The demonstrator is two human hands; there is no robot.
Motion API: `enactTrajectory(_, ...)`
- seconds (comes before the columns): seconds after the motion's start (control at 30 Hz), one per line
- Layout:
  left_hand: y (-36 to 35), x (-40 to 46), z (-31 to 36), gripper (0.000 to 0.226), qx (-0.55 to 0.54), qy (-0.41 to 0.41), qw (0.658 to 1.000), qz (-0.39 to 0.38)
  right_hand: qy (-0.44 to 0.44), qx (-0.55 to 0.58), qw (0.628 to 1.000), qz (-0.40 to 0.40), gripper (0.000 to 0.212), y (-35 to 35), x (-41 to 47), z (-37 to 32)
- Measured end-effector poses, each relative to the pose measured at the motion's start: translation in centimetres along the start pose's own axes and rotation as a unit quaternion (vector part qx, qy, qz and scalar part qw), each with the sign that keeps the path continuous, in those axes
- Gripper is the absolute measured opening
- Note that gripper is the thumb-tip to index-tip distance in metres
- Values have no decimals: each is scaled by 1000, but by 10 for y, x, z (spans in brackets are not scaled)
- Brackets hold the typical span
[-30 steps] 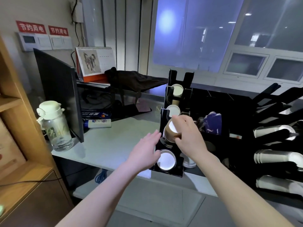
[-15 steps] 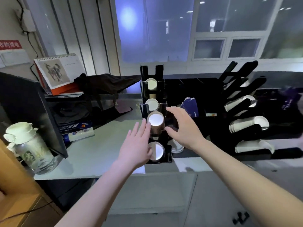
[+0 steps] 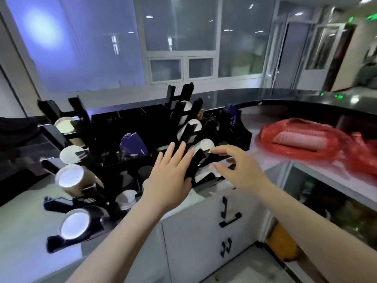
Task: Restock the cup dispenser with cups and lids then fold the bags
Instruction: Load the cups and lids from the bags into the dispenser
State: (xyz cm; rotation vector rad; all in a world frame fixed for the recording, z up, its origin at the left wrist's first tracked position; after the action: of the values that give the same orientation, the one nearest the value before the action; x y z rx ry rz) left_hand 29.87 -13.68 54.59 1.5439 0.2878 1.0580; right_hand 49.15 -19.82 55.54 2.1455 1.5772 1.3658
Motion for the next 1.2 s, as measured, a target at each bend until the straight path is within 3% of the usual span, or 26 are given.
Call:
enactTrajectory(0.27,-75,110,164,66,-187,-50,981,23,-61,-48,994,75,36,156,-44,132)
enactTrajectory(0.53,-174,176,296,64,-325,-20,943,-76,-161,-100,973,131,30,286,-107,250)
enactTrajectory(0.7,-222,214,340,59,-349,5,934,-75,-189,-130,956,183,29,328,-136,307)
enactTrajectory(0.87,-263,268,357,48,-313,-22,949,-24,-162,-246,917,268,23,359,-136,370)
enactTrajectory(1.07,-306,349,368,44,-342,-37,937,64,-76,-356,890,274,12,400,-107,455)
enactTrajectory(1.2,-328,390,377,39,-324,-18,942,85,-68,-347,903,246,14,425,-88,498)
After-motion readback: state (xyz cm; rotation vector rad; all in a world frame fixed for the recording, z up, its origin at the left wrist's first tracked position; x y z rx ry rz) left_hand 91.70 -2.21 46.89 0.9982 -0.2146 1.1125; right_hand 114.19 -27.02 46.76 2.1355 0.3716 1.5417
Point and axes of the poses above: each hand's wrist, its own x-axis towards the middle knuckle, its own y-axis out of the back of the hand, z = x × y, the point moved 1 cm from there along x, towards the middle knuckle, and after that the axes turned 6 degrees about y, right-handed, at the moved point
